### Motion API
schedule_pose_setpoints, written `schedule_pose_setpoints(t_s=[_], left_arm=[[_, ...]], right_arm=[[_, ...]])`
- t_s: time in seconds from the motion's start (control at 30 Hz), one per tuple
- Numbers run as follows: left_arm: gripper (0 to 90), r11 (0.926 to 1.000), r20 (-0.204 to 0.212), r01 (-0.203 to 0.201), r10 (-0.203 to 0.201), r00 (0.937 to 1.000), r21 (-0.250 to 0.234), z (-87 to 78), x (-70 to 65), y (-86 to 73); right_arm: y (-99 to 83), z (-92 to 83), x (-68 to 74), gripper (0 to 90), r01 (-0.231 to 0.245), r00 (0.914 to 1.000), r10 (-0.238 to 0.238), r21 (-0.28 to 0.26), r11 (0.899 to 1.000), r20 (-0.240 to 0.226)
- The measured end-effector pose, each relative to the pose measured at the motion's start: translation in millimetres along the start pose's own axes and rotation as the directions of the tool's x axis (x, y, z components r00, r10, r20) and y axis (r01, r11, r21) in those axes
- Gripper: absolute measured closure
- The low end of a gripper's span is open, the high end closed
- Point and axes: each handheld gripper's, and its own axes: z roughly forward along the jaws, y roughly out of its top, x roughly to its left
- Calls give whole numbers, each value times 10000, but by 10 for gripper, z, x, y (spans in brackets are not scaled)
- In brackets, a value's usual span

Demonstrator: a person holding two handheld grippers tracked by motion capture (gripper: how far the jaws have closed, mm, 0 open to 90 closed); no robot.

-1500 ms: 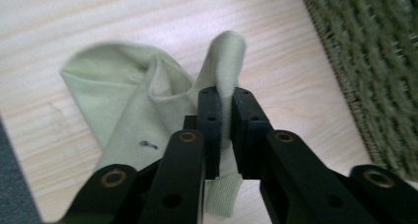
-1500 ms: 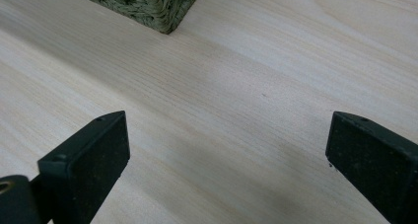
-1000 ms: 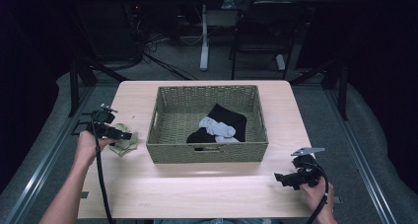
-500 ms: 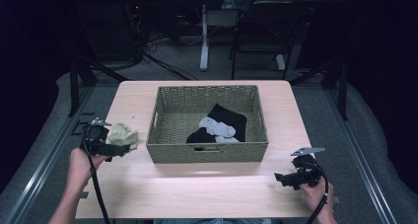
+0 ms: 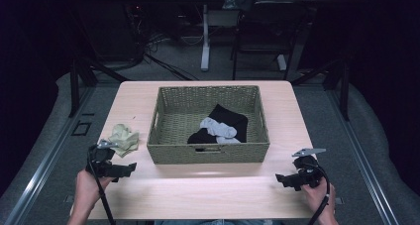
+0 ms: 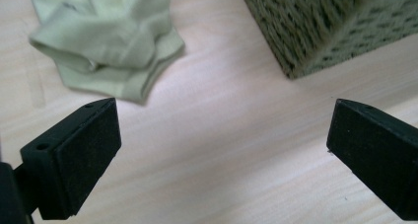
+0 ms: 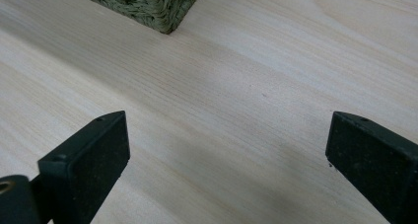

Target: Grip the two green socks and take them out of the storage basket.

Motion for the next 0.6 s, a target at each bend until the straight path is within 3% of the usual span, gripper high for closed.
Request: schedule_pose_setpoints(t_s=[0.23,0.43,0.6], left_arm=[[2,9996,-94,293,-293,9995,12,70,-58,-225],[2,9985,-54,526,-525,9986,173,165,-42,-312],[1,9987,-65,465,-464,9989,214,179,-29,-317]], right_arm=[[3,2,5,25,11,10000,-11,-8,10000,-35],[4,10,8,24,16,10000,-16,-19,10000,-38],[13,24,2,24,79,9999,-79,-2,10000,-87]])
